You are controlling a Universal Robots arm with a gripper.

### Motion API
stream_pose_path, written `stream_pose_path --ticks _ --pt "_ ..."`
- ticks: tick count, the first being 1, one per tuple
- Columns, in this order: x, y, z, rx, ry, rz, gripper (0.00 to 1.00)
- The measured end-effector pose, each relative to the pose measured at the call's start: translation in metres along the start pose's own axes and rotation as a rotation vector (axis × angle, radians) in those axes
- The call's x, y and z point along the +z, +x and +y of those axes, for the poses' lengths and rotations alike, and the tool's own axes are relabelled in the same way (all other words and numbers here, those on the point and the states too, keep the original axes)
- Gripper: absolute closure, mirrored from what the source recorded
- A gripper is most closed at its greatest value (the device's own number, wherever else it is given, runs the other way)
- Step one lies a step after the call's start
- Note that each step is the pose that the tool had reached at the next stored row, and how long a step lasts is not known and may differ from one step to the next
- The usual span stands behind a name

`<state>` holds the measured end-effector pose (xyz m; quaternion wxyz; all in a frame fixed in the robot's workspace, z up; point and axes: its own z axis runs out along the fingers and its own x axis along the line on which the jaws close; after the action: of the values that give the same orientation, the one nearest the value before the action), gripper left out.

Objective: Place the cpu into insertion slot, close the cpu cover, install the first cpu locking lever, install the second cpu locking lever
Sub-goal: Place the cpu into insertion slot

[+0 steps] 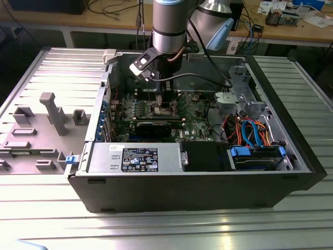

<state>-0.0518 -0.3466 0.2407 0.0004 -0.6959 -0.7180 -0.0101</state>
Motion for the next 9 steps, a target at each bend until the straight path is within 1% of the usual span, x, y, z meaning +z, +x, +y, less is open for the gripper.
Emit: stream_pose_path --ticks 2,6,9 --pt "0.0012 0.0004 -0.0002 0.0 0.0001 -0.0002 0.46" --pt "0.0096 0.001 -0.0036 -0.002 0.0001 -0.0003 0.46" --pt "0.0181 0.0018 -0.0042 0.022 -0.0003 -0.0006 0.46"
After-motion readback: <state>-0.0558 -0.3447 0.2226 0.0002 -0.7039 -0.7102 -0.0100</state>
